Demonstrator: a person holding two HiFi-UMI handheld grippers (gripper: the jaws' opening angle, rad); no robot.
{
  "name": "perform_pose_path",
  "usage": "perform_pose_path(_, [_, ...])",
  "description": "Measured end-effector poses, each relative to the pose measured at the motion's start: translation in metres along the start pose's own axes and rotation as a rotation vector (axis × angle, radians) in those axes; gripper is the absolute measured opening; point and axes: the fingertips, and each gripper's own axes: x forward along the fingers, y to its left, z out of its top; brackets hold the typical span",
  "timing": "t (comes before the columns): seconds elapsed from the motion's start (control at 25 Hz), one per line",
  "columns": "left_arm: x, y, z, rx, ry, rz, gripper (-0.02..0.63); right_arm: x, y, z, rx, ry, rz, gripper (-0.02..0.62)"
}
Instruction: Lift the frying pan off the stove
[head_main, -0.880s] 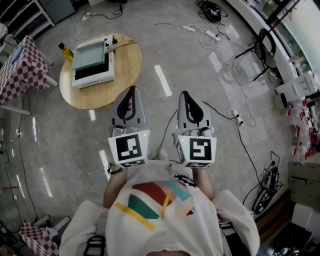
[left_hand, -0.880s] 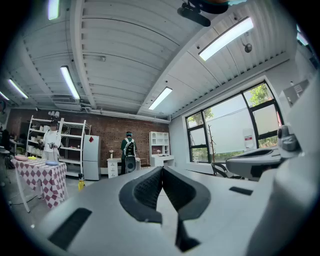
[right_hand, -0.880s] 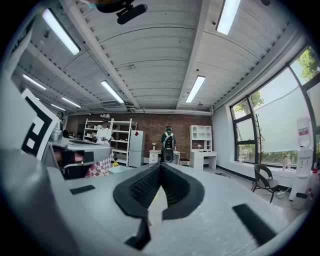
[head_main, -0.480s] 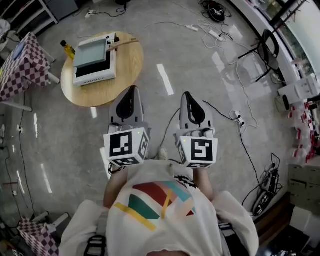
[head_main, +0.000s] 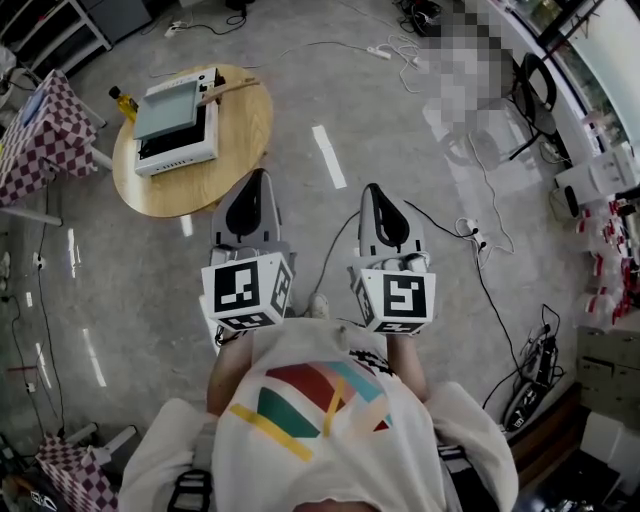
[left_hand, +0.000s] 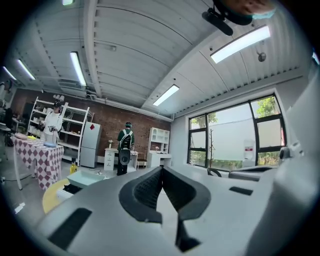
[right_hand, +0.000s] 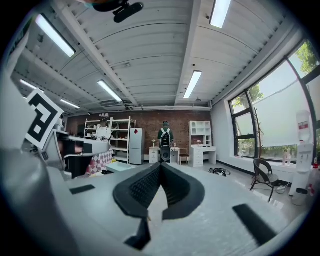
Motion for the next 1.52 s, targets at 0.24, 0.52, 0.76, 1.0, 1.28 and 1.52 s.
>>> perform_pose_path(0.24, [0.010,-0.010,-0.004,-0.021,-0.005,0.028,0.005,-0.003,-0.028,-0.011,0.013,0.015,-0.009,-0.006])
perform_pose_path(0.52, [0.027,-0.010,-0.003,-0.005,-0.009,0.052,0.005,0.000,-0.044,-0.017,-0.013,0.032,-0.004,-0.006])
perform_pose_path(0.76, [0.056,-0.011,0.014,0.093,-0.142,0.062,0.005,0.027,-0.061,-0.025,0.010,0.028,-0.020,-0.006])
perform_pose_path(1.0, [0.112,-0.001,0.013,0.088,-0.152,0.036,0.005,0.079,-0.067,-0.018,-0.055,0.033,-0.023,-0.006])
perform_pose_path(1.28, [0.194,0.014,0.013,0.076,-0.138,0.001,0.005,0.161,-0.081,-0.009,-0.093,0.052,-0.020,-0.006])
perform_pose_path(1.52, [0.267,0.034,0.032,0.104,-0.185,0.008,0.005,0.244,-0.099,0.011,-0.121,0.053,-0.020,-0.006])
